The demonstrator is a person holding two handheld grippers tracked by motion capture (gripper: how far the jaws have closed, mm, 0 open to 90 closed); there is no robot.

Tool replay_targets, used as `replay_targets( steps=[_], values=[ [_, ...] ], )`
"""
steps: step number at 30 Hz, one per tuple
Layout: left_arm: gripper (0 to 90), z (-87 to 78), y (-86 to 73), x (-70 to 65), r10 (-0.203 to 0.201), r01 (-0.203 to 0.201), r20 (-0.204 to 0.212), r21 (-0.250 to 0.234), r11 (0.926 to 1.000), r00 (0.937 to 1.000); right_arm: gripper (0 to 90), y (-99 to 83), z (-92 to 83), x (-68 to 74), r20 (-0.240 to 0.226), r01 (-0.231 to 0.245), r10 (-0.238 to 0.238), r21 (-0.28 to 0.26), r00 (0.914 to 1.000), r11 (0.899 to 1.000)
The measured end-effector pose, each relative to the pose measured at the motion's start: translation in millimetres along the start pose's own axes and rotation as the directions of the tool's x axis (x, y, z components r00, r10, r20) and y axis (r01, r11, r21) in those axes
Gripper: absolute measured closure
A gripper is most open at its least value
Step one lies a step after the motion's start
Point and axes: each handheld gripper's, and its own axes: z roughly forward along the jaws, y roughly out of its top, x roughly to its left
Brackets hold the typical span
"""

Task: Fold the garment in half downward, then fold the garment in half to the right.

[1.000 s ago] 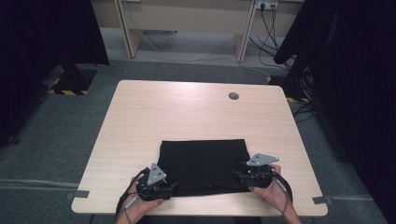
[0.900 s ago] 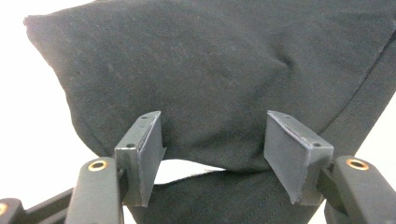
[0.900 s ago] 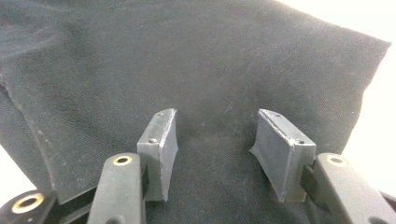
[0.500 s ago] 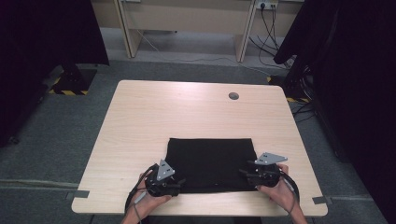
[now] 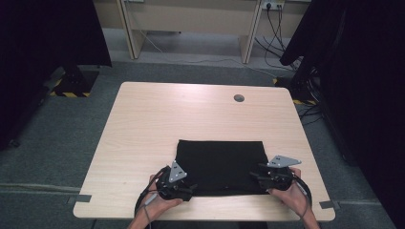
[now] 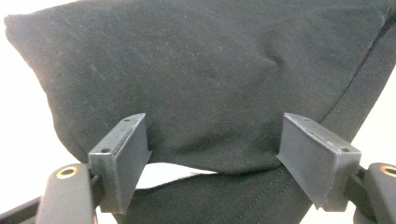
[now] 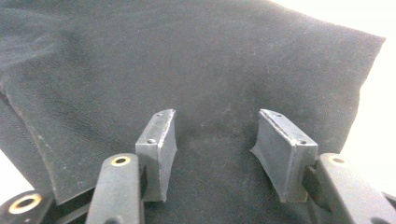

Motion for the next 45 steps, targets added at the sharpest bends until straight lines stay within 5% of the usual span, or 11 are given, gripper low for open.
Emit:
replay_targets(
  steps=[23, 29, 35, 45],
  values=[
    [16.9, 6.1, 4.9, -13.2, 0.038, -0.038, 0.051, 0.002, 0.9993, 0.9980, 47.7, -9.3, -11.5, -8.7, 0.016, -0.014, 0.014, 0.009, 0.9998, 1.000],
    [14.9, -2.0, 5.7, -8.5, 0.019, -0.017, 0.061, -0.026, 0.9995, 0.9980, 47.6, -9.5, -12.0, -9.6, 0.018, -0.010, 0.010, 0.011, 0.9998, 1.000],
    [12.4, -19.2, 2.2, 3.2, -0.031, 0.033, 0.022, -0.060, 0.9977, 0.9993, 47.2, -11.6, -14.2, -13.2, 0.028, -0.017, 0.017, 0.010, 0.9995, 1.000],
    [11.4, -20.9, -14.0, 7.8, -0.052, 0.053, 0.016, -0.026, 0.9983, 0.9985, 46.8, -13.3, -15.0, -14.8, 0.026, -0.008, 0.007, 0.005, 0.9996, 1.000]
  ],
)
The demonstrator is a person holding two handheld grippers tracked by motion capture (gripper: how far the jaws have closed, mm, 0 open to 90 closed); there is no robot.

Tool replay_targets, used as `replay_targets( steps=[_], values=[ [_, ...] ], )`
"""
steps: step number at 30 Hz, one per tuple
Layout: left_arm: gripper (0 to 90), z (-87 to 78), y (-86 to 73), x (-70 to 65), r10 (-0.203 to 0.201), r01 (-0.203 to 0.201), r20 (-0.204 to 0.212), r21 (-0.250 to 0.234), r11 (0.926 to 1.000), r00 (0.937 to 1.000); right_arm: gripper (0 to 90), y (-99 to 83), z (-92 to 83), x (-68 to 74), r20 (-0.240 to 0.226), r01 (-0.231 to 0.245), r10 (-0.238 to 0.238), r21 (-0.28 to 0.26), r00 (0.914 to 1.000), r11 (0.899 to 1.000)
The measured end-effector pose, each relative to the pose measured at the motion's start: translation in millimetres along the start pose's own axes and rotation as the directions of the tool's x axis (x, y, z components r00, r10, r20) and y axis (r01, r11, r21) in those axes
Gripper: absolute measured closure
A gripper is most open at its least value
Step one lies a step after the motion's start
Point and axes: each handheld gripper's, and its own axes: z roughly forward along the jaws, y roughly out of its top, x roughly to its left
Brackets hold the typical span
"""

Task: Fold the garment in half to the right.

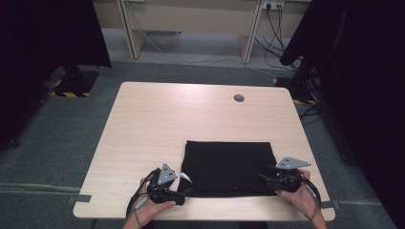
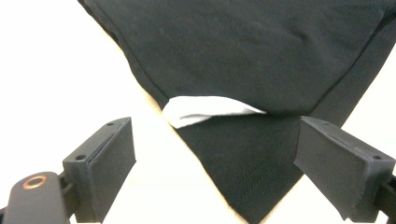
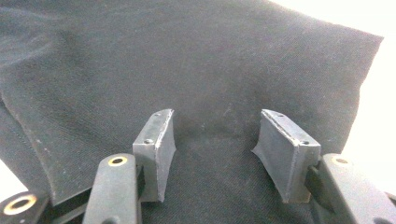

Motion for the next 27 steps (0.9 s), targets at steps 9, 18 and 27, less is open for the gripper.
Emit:
replay_targets(
  steps=[9, 18, 27],
  values=[
    [9.7, 13.0, 5.7, -9.5, 0.062, -0.061, -0.015, 0.036, 0.9975, 0.9980, 46.5, -0.3, -0.2, -0.4, 0.001, 0.003, -0.003, 0.000, 1.0000, 1.000],
    [38.5, 20.0, 12.5, -5.8, 0.083, -0.083, 0.036, 0.012, 0.9965, 0.9959, 46.4, -0.3, -0.2, -0.9, -0.002, 0.003, -0.003, 0.002, 1.0000, 1.000],
    [76.2, 21.0, 14.5, -7.5, 0.052, -0.053, 0.067, 0.006, 0.9986, 0.9964, 46.3, 0.0, 0.2, -0.8, -0.004, -0.002, 0.002, 0.003, 1.0000, 1.000]
  ],
)
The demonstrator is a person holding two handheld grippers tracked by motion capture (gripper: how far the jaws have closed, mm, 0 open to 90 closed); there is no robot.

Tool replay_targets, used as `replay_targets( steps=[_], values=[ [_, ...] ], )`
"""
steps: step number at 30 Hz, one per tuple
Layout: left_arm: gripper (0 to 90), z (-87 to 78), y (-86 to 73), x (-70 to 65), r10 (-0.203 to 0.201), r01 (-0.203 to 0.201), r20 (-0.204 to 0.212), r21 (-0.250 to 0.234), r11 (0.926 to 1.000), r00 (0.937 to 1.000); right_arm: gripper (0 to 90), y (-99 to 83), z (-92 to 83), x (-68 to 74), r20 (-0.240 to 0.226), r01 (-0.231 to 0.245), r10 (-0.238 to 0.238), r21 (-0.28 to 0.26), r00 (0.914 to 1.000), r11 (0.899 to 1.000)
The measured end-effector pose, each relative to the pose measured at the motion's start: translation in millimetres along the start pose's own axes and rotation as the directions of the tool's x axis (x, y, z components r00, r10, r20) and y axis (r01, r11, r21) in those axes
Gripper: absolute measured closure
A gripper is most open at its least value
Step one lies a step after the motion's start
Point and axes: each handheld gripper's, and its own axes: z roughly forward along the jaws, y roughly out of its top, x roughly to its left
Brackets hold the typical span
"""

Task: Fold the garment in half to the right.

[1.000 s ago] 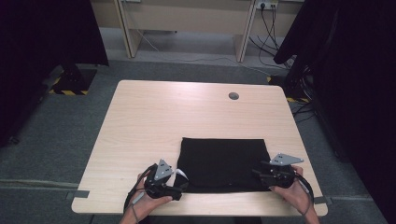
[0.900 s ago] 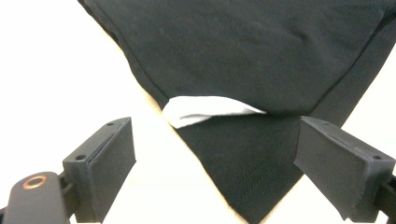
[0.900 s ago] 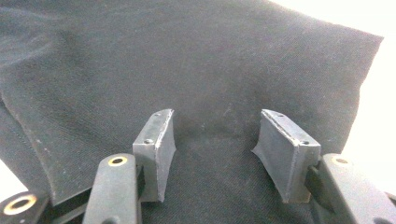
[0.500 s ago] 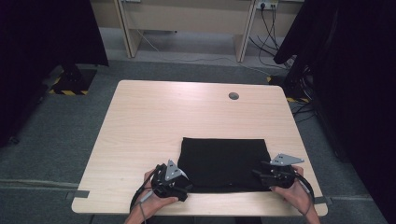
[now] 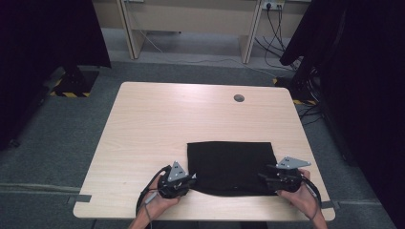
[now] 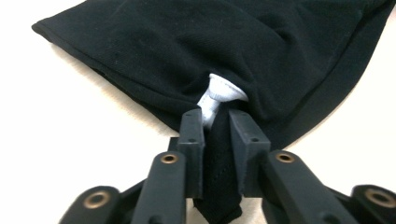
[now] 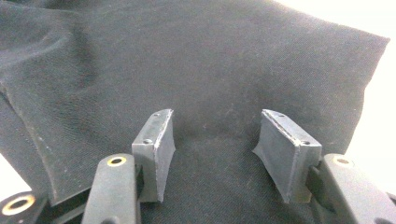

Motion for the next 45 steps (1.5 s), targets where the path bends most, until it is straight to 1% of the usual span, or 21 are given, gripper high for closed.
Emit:
replay_targets(
  steps=[2, 5, 9, 11, 13, 14, 15, 18, 20, 22, 24, 26, 30, 31, 32, 34, 35, 36, 37, 40, 45],
  values=[
    [79.3, 0.0, 0.0, -2.1, -0.005, 0.005, -0.004, 0.000, 1.0000, 1.0000, 46.4, -0.1, -0.1, -0.1, -0.001, 0.001, -0.001, 0.000, 1.0000, 1.000],
    [80.9, 0.3, 0.6, -7.0, 0.007, -0.007, -0.017, 0.006, 1.0000, 0.9998, 46.3, 0.1, -0.7, -1.1, -0.003, 0.004, -0.004, 0.005, 1.0000, 1.000],
    [80.3, 0.2, 0.2, -11.7, 0.010, -0.010, 0.000, 0.007, 0.9999, 0.9999, 46.4, -1.0, -3.0, -3.4, -0.002, 0.001, -0.001, 0.012, 1.0000, 1.000],
    [72.0, 0.1, -0.6, -11.9, 0.017, -0.017, -0.014, 0.001, 0.9999, 0.9998, 46.3, -1.9, -3.9, -4.2, -0.002, 0.001, -0.001, 0.012, 1.0000, 1.000],
    [56.6, -0.1, -1.1, -12.5, 0.033, -0.033, -0.046, -0.001, 0.9995, 0.9984, 46.4, -2.5, -4.4, -4.8, -0.002, -0.001, 0.001, 0.011, 1.0000, 1.000],
    [51.5, -0.3, -1.6, -12.4, 0.030, -0.031, -0.052, -0.002, 0.9995, 0.9982, 46.3, -2.6, -4.6, -5.1, -0.003, -0.002, 0.002, 0.012, 1.0000, 1.000],
    [50.9, -0.5, -1.8, -12.3, 0.021, -0.021, -0.048, -0.001, 0.9998, 0.9986, 46.4, -2.5, -4.6, -5.7, -0.002, 0.001, -0.001, 0.012, 1.0000, 1.000],
    [38.0, -1.9, 1.2, -12.4, -0.009, 0.009, -0.061, -0.005, 0.9999, 0.9981, 46.4, -2.4, -4.7, -5.8, -0.002, 0.002, -0.002, 0.013, 1.0000, 1.000],
    [32.3, -3.8, 3.4, -12.7, -0.021, 0.020, -0.071, -0.014, 0.9997, 0.9972, 46.3, -2.4, -4.8, -5.9, -0.001, 0.002, -0.002, 0.014, 1.0000, 1.000],
    [27.6, -5.0, 6.3, -11.7, -0.038, 0.036, -0.075, -0.021, 0.9991, 0.9965, 46.4, -2.4, -4.9, -6.0, -0.002, 0.003, -0.003, 0.015, 1.0000, 1.000],
    [22.5, -3.1, 10.7, -9.0, -0.073, 0.072, -0.079, -0.009, 0.9973, 0.9942, 46.3, -2.3, -4.8, -6.0, -0.002, 0.002, -0.002, 0.015, 1.0000, 1.000],
    [20.5, 0.1, 14.6, -7.2, -0.101, 0.100, -0.068, -0.005, 0.9949, 0.9926, 46.3, -1.8, -4.7, -5.9, -0.002, 0.002, -0.002, 0.019, 1.0000, 1.000],
    [15.3, 11.4, 18.3, -4.7, -0.148, 0.150, -0.037, 0.054, 0.9873, 0.9884, 46.3, -2.0, -4.8, -5.9, -0.002, 0.002, -0.002, 0.018, 1.0000, 1.000],
    [15.1, 14.3, 17.5, -5.1, -0.145, 0.147, -0.036, 0.057, 0.9875, 0.9888, 46.3, -1.8, -4.7, -5.8, -0.002, 0.003, -0.003, 0.019, 1.0000, 1.000],
    [14.5, 15.5, 17.9, -6.7, -0.127, 0.130, -0.052, 0.060, 0.9897, 0.9906, 46.3, -1.5, -4.6, -5.7, -0.002, 0.003, -0.003, 0.020, 1.0000, 1.000],
    [17.5, 16.4, 19.5, -9.9, -0.073, 0.080, -0.086, 0.084, 0.9932, 0.9936, 46.4, -1.7, -4.6, -5.8, -0.002, 0.004, -0.004, 0.019, 1.0000, 1.000],
    [21.9, 17.9, 19.1, -11.3, -0.047, 0.055, -0.109, 0.076, 0.9956, 0.9930, 46.3, -1.9, -4.7, -5.7, -0.002, 0.003, -0.003, 0.018, 1.0000, 1.000],
    [26.1, 19.5, 18.4, -12.6, -0.034, 0.041, -0.116, 0.058, 0.9975, 0.9926, 46.3, -1.7, -4.6, -5.7, -0.002, 0.004, -0.004, 0.019, 1.0000, 1.000],
    [31.9, 20.2, 18.2, -13.5, -0.029, 0.033, -0.109, 0.041, 0.9986, 0.9936, 46.3, -1.4, -4.5, -5.4, -0.001, 0.002, -0.002, 0.021, 1.0000, 1.000],
    [53.7, 20.1, 19.2, -14.9, -0.015, 0.018, -0.089, 0.033, 0.9993, 0.9960, 46.3, -1.4, -4.4, -5.0, 0.002, 0.002, -0.002, 0.020, 1.0000, 1.000],
    [70.2, 20.5, 19.2, -19.3, -0.005, 0.008, -0.078, 0.027, 0.9996, 0.9969, 46.3, -1.2, -4.4, -5.4, -0.001, 0.002, -0.002, 0.022, 1.0000, 1.000]
  ],
)
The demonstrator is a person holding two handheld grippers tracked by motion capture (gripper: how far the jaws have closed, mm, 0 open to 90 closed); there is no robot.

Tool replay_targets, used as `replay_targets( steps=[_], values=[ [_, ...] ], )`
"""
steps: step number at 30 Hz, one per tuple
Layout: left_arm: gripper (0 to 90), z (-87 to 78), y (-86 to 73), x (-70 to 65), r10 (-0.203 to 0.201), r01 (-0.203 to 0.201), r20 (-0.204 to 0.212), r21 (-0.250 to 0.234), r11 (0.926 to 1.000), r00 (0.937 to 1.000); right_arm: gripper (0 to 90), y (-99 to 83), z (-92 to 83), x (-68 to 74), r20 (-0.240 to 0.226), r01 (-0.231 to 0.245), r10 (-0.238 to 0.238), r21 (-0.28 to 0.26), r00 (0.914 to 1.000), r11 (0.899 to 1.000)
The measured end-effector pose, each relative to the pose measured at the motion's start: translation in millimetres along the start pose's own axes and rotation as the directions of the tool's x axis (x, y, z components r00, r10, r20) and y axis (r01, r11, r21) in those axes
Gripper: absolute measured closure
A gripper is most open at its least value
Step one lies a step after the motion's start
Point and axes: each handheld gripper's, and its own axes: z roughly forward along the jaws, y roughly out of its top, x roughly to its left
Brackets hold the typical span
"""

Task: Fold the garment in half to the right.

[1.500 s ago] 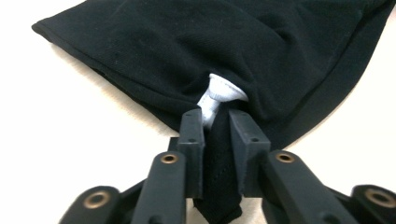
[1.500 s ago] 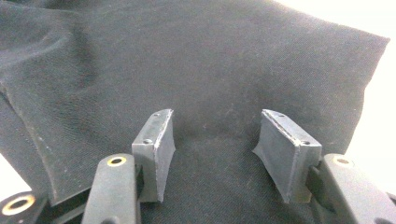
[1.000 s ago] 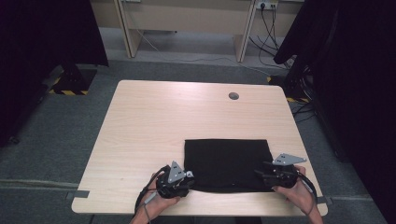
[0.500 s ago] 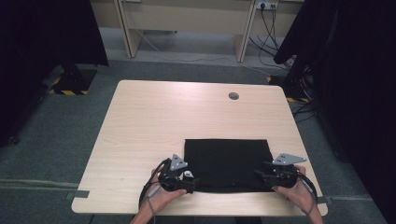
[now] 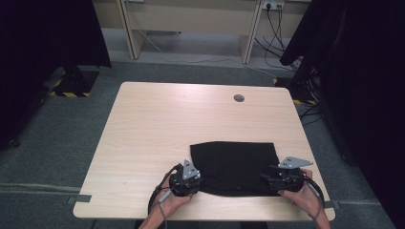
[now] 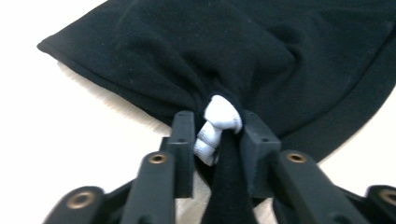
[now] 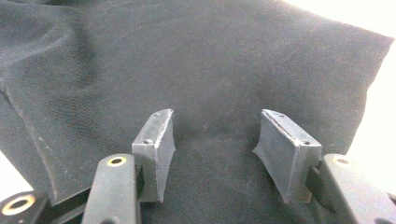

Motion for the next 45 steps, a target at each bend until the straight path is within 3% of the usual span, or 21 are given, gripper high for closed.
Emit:
replay_targets(
  steps=[15, 18, 22, 35, 45],
  values=[
    [73.0, -1.0, -1.4, -14.0, 0.045, -0.045, 0.046, -0.003, 0.9990, 0.9979, 43.8, -2.8, -8.9, -8.6, 0.006, -0.008, 0.008, 0.025, 0.9999, 1.000],
    [73.0, -0.9, -1.8, -13.4, 0.041, -0.041, 0.052, -0.006, 0.9991, 0.9978, 42.9, 5.4, -18.3, -10.1, -0.002, -0.051, 0.051, -0.036, 0.9987, 0.998],
    [72.8, -0.9, -2.5, -13.6, 0.040, -0.039, 0.050, -0.011, 0.9992, 0.9980, 39.5, 23.0, -23.5, -4.4, 0.010, -0.017, 0.018, -0.093, 0.9998, 0.996],
    [72.6, -0.9, -5.1, -12.9, 0.026, -0.025, 0.048, -0.028, 0.9993, 0.9985, 38.2, 79.1, 23.9, 27.9, -0.084, 0.060, -0.069, -0.098, 0.9941, 0.993],
    [73.1, -1.1, -5.7, -13.0, 0.021, -0.020, 0.049, -0.032, 0.9993, 0.9986, 37.9, 105.5, 48.3, 44.5, -0.124, 0.087, -0.099, -0.098, 0.9873, 0.991]
  ],
)
